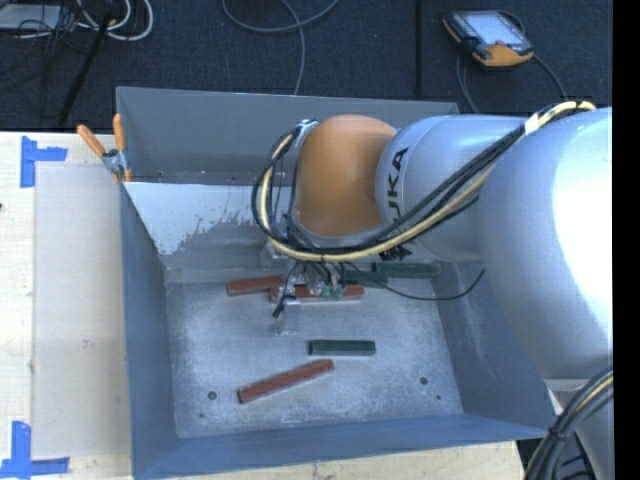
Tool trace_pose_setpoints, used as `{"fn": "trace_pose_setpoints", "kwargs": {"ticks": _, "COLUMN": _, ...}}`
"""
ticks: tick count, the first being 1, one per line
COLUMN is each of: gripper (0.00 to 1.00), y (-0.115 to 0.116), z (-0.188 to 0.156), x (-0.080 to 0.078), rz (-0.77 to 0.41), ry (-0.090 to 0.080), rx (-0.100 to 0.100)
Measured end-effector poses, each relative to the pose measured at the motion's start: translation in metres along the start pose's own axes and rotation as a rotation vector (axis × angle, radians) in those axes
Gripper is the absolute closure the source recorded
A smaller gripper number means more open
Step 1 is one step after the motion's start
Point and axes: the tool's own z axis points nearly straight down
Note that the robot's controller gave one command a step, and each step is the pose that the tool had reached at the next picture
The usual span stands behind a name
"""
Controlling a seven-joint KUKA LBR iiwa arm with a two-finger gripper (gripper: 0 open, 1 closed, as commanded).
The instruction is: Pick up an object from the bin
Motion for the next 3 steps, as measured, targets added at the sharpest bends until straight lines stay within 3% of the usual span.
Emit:
{"fn": "trace_pose_setpoints", "kwargs": {"ticks": 1, "gripper": 1.0, "y": 0.002, "z": 0.026, "x": 0.004, "rz": -0.059, "ry": 0.006, "rx": 0.0}}
{"fn": "trace_pose_setpoints", "kwargs": {"ticks": 2, "gripper": 1.0, "y": 0.002, "z": 0.026, "x": 0.004, "rz": -0.058, "ry": 0.006, "rx": -0.001}}
{"fn": "trace_pose_setpoints", "kwargs": {"ticks": 3, "gripper": 1.0, "y": 0.016, "z": -0.149, "x": 0.023, "rz": -0.047, "ry": -0.001, "rx": -0.001}}
